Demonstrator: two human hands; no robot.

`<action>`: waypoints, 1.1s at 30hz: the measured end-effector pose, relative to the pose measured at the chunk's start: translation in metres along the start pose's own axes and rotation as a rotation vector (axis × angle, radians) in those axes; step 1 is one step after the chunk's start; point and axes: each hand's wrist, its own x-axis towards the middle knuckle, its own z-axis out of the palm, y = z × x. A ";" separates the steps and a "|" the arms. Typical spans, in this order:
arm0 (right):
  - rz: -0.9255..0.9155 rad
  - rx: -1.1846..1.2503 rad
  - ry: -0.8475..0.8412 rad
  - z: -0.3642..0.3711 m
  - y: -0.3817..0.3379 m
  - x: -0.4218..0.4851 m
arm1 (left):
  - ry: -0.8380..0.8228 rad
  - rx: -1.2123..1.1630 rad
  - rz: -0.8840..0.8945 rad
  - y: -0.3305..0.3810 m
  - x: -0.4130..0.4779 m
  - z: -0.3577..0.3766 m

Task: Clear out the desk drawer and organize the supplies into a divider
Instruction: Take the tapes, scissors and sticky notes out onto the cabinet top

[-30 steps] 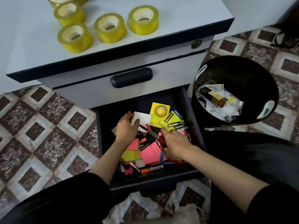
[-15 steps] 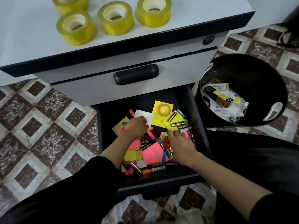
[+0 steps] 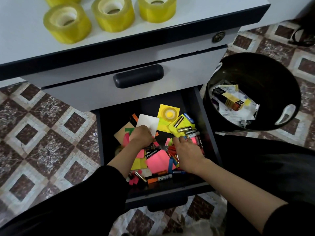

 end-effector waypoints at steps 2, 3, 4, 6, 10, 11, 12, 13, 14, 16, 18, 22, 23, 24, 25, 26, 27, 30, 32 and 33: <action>-0.001 -0.005 -0.005 0.000 0.000 0.001 | 0.047 -0.120 -0.037 -0.002 -0.002 0.000; 0.001 -0.010 -0.007 0.000 0.000 0.001 | 0.058 -0.172 -0.055 -0.004 -0.002 0.000; 0.001 -0.017 -0.008 0.001 -0.001 0.001 | 0.063 -0.213 -0.063 -0.005 -0.002 0.000; -0.006 -0.041 -0.008 0.002 -0.001 0.001 | 0.079 -0.275 -0.078 -0.006 -0.004 0.000; -0.006 -0.058 -0.013 0.002 -0.002 0.000 | 0.077 -0.499 -0.120 -0.010 -0.002 -0.001; -0.004 -0.061 -0.015 0.002 -0.002 0.000 | 0.069 -0.507 -0.117 -0.010 -0.002 -0.002; 0.000 -0.067 -0.019 0.002 -0.002 -0.001 | 0.058 -0.511 -0.113 -0.011 -0.002 -0.003; 0.005 -0.072 -0.022 0.001 -0.002 -0.002 | 0.051 -0.514 -0.103 -0.012 -0.002 -0.003; 0.008 -0.080 -0.028 0.000 -0.002 -0.002 | 0.052 -0.505 -0.087 -0.013 -0.002 -0.004; 0.009 -0.117 -0.042 -0.002 -0.002 -0.003 | 0.071 -0.469 -0.049 -0.014 -0.005 -0.006; 0.007 -0.155 -0.059 -0.005 -0.002 -0.005 | 0.096 -0.421 -0.012 -0.017 -0.008 -0.008; -0.004 -0.180 -0.085 -0.009 -0.003 -0.008 | 0.173 -0.340 0.064 -0.027 -0.015 -0.018; -0.002 -0.179 -0.092 -0.009 -0.004 -0.008 | 0.183 -0.328 0.070 -0.032 -0.016 -0.022; 0.005 -0.172 -0.099 -0.009 -0.004 -0.008 | 0.192 -0.303 0.072 -0.038 -0.018 -0.025; 0.015 -0.162 -0.106 -0.009 -0.004 -0.008 | 0.197 -0.259 0.075 -0.044 -0.020 -0.029; 0.025 -0.146 -0.112 -0.009 -0.004 -0.008 | 0.192 -0.191 0.081 -0.050 -0.024 -0.033; 0.030 -0.126 -0.118 -0.009 -0.004 -0.008 | 0.171 -0.085 0.090 -0.055 -0.028 -0.036; 0.025 -0.084 -0.124 -0.009 -0.006 -0.008 | 0.082 0.402 0.132 -0.066 -0.044 -0.037; 0.025 -0.068 -0.122 -0.008 -0.008 -0.008 | 0.056 0.631 0.156 -0.070 -0.054 -0.029; 0.024 -0.060 -0.123 -0.007 -0.010 -0.008 | 0.059 0.695 0.163 -0.072 -0.057 -0.024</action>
